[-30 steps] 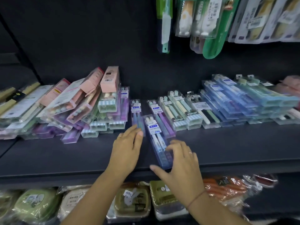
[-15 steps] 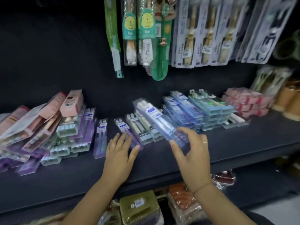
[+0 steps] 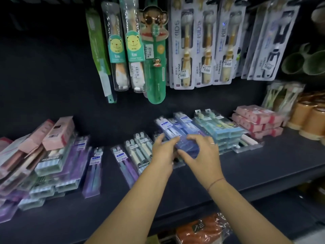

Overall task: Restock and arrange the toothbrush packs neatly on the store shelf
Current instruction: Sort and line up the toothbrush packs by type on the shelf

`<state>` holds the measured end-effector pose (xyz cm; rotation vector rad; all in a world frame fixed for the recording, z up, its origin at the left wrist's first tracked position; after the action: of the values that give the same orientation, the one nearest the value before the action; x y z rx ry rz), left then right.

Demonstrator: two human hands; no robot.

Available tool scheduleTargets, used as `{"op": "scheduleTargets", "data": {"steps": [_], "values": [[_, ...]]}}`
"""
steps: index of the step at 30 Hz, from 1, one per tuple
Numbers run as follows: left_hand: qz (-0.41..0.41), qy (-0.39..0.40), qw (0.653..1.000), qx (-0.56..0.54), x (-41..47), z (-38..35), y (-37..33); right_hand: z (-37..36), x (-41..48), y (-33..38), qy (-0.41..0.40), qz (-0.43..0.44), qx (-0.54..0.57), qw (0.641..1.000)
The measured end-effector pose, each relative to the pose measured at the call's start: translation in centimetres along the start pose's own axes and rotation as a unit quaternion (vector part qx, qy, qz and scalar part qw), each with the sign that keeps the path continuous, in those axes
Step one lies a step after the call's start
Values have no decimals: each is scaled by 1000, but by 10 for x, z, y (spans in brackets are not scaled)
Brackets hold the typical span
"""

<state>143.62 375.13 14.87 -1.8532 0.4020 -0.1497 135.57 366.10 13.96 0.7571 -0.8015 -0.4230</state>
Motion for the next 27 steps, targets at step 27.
{"op": "scheduleTargets", "data": {"steps": [27], "values": [[-95, 0, 980, 175, 27, -9, 14, -5, 28, -49, 105, -144, 158, 971]]}}
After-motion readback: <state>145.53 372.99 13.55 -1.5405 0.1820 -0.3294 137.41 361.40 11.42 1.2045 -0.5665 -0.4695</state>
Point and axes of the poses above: each hand's wrist, its own x-axis towards the middle knuckle, its own z-axis out of the back of the hand, y = z × x, the point moved 3 cm from there along x, towards the middle knuckle, and after that the axes turned 11 degrees about -z, right-handed, at the moved point
